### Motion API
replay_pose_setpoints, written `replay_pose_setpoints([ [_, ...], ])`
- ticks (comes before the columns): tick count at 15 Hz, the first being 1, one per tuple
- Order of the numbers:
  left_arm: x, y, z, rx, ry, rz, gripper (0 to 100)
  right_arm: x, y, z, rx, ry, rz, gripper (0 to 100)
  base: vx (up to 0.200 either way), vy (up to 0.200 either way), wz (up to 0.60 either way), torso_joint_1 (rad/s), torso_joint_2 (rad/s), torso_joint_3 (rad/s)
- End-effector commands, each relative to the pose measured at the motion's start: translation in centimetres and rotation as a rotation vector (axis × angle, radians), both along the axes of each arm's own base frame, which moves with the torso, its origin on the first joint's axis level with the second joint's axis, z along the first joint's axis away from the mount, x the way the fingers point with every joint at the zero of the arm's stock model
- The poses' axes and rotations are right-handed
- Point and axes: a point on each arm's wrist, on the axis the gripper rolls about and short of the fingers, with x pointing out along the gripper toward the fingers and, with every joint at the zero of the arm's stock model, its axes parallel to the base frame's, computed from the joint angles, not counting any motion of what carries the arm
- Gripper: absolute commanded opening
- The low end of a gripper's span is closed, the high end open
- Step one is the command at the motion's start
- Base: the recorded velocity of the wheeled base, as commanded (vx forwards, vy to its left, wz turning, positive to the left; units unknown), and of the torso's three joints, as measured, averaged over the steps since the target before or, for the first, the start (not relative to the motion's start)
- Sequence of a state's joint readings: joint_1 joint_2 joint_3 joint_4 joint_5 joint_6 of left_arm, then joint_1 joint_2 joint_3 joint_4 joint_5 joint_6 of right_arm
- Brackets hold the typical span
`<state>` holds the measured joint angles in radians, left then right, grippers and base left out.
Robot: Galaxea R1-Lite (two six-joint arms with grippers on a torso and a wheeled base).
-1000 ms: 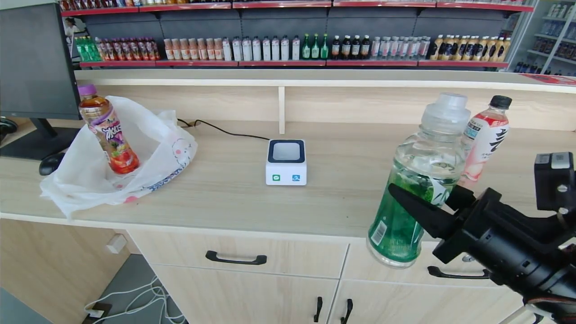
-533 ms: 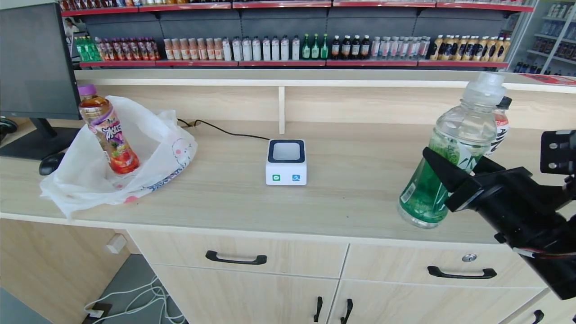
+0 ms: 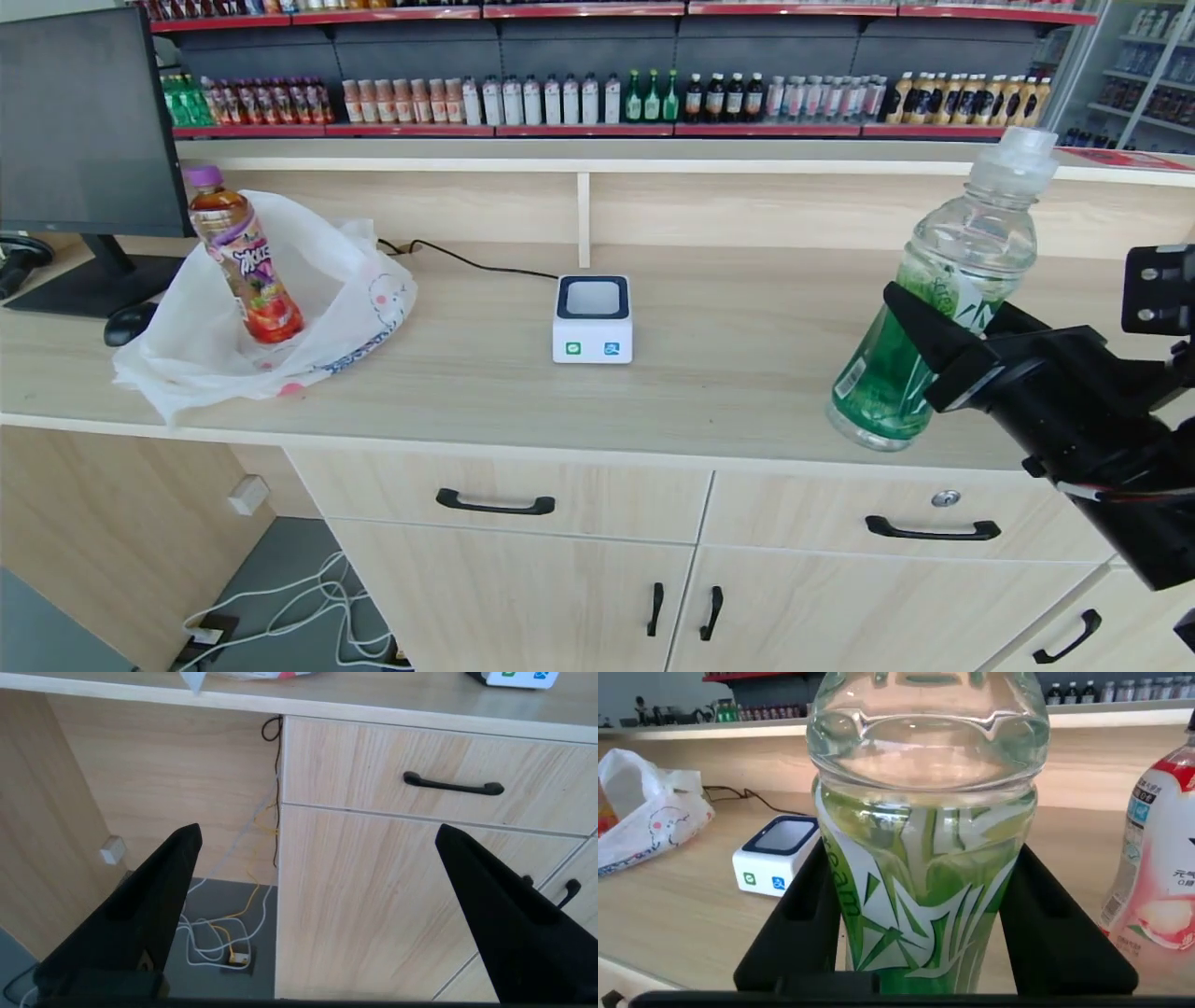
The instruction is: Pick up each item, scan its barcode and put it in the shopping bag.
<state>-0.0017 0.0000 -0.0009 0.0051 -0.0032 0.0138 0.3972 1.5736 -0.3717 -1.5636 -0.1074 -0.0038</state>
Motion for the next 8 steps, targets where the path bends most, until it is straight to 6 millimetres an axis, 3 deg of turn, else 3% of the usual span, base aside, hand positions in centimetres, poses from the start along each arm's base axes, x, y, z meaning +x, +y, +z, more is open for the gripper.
replay_pose_setpoints([
  [1, -0.01, 0.00, 0.01, 0.002, 0.000, 0.000, 100, 0.33, 0.18, 0.23, 0.008, -0.012, 0.002, 0, 0.000, 0.200, 0.00, 0.022, 0.01, 0.002],
  [8, 0.01, 0.00, 0.00, 0.000, -0.001, 0.000, 100, 0.23, 0.14, 0.40, 0.013, -0.019, 0.004, 0, 0.000, 0.200, 0.00, 0.004, 0.00, 0.002],
])
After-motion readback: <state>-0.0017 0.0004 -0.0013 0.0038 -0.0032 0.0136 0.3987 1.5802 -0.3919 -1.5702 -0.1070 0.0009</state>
